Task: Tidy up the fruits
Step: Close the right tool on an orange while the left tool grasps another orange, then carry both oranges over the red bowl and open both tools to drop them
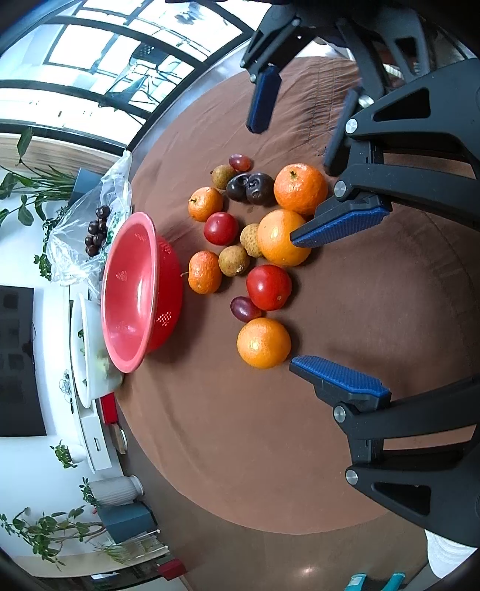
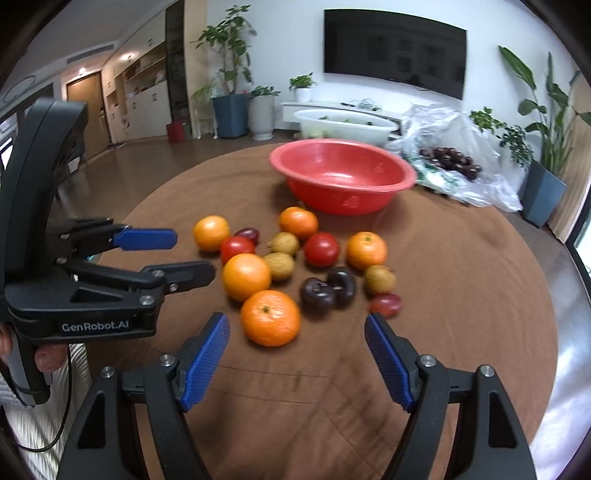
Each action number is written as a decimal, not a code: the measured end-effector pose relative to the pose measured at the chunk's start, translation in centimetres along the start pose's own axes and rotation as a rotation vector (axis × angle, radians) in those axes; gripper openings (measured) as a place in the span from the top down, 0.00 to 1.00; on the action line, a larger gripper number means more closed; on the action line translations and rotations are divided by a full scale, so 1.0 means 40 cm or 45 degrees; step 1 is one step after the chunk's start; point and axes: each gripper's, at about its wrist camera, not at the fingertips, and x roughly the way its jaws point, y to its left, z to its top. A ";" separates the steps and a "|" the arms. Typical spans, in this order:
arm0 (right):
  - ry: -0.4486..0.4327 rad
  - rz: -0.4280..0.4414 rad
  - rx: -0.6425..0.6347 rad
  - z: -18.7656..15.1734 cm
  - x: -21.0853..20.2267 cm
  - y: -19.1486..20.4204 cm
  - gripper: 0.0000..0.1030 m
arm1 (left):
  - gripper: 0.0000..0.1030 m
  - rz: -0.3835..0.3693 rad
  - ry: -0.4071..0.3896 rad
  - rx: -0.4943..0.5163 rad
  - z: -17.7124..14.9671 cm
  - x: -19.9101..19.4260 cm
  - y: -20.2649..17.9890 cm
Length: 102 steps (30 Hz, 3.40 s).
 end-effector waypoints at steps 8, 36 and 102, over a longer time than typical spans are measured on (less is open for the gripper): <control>0.060 0.046 -0.031 0.017 0.059 0.039 0.45 | 0.42 -0.008 0.001 -0.014 0.002 0.001 0.012; 0.011 -0.007 0.203 -0.026 -0.018 -0.089 0.59 | 0.57 0.008 0.037 0.248 -0.007 0.066 -0.124; -0.067 0.088 0.240 0.289 0.207 -0.226 0.46 | 0.66 -0.084 0.025 0.188 0.396 0.233 0.049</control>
